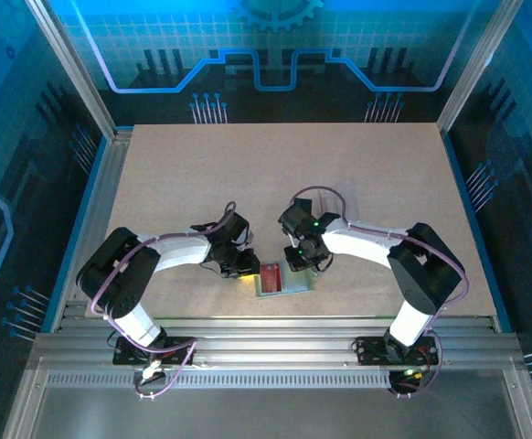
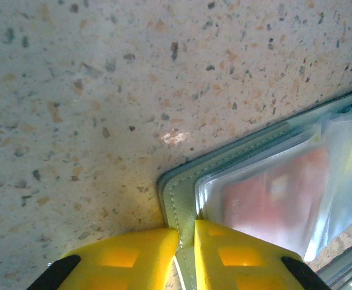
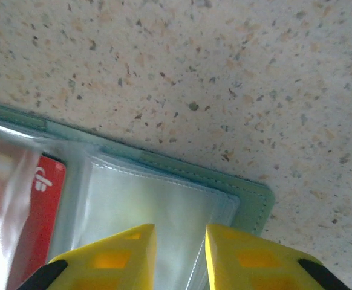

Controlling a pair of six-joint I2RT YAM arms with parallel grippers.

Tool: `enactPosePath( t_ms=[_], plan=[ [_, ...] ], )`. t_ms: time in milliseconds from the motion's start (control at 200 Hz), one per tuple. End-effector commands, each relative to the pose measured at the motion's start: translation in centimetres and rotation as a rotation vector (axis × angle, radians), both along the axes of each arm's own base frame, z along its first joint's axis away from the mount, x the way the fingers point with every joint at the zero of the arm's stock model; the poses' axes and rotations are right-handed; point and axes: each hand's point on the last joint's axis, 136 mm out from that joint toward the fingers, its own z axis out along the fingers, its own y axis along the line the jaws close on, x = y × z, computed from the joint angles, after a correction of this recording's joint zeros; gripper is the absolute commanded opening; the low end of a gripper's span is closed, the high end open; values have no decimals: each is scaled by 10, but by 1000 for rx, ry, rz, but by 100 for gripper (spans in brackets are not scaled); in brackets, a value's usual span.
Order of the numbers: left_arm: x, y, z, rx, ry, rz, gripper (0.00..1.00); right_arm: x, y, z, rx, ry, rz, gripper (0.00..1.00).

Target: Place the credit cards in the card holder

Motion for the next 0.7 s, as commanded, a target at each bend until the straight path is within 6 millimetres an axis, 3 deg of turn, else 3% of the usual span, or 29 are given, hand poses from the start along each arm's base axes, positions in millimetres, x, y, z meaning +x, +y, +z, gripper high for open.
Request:
enactPosePath(
  t_ms=[0,195,345,550,695],
  plan=[
    [-24,19,-56,129,68,-2,21,-5,4,-7,-64,-1,47,29],
    [-24,19,-56,129,67,-2,20,-17,0,-28,-125,24,45,28],
    [-24,20,-56,130,65,-3,21,-24,-2,-36,-126,42,34,16],
    [-27,22,-59,136,70,-3,20,-19,-2,-20,-143,-1,39,0],
    [-28,22,-61,136,73,1,20,-12,3,1,-173,-53,60,0]
  ],
)
